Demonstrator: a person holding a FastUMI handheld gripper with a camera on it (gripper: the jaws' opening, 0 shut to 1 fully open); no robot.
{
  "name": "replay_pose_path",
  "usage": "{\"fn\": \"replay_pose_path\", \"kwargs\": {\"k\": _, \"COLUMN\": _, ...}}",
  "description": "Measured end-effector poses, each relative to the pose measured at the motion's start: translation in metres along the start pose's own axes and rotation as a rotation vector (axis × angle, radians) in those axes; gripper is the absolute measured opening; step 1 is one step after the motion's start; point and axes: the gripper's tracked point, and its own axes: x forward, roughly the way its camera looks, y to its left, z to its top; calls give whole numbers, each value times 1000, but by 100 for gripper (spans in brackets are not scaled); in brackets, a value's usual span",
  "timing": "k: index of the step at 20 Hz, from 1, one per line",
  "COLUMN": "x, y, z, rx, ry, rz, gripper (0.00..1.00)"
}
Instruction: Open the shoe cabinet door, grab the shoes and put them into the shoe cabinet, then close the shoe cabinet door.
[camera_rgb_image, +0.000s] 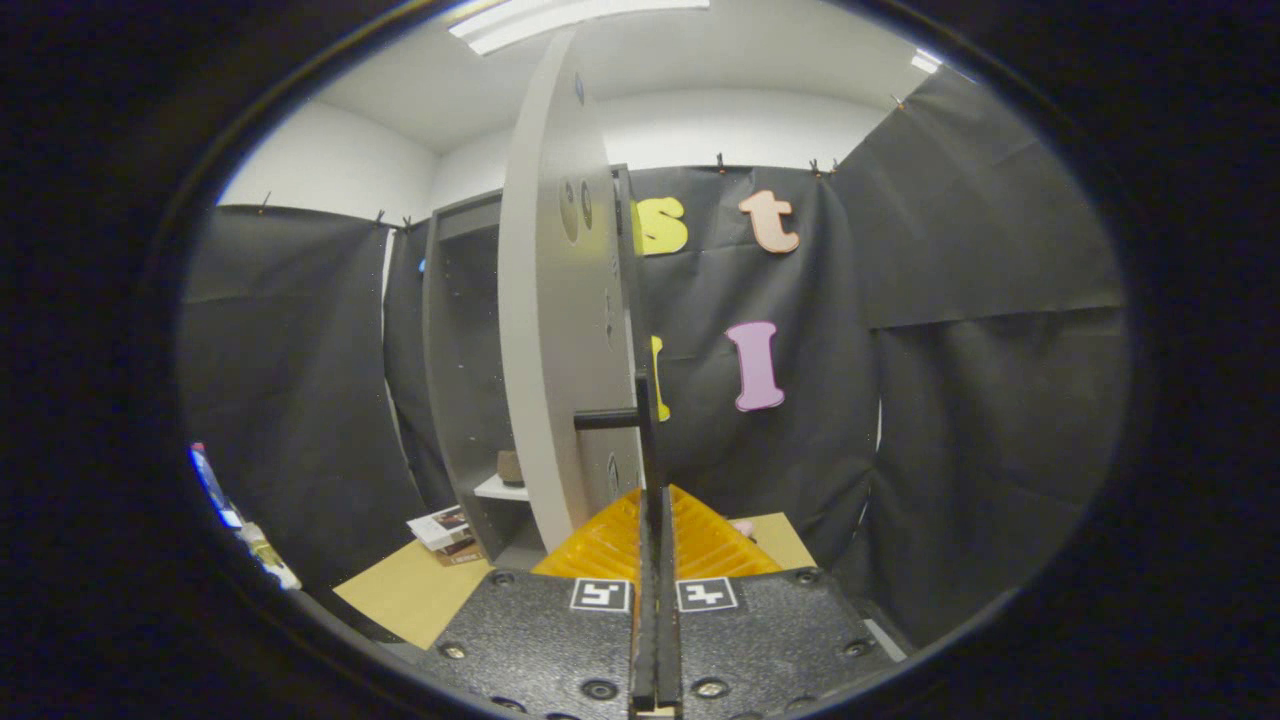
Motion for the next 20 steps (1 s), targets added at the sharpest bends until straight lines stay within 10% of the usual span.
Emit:
{"fn": "replay_pose_path", "kwargs": {"k": 5, "x": -23, "y": 6, "z": -10, "rx": 62, "ry": -13, "rz": -52, "gripper": 15}}
{"fn": "replay_pose_path", "kwargs": {"k": 11, "x": -34, "y": 23, "z": -9, "rx": 78, "ry": -107, "rz": -47, "gripper": 100}}
{"fn": "replay_pose_path", "kwargs": {"k": 20, "x": -20, "y": 48, "z": -32, "rx": -46, "ry": -164, "rz": -52, "gripper": 100}}
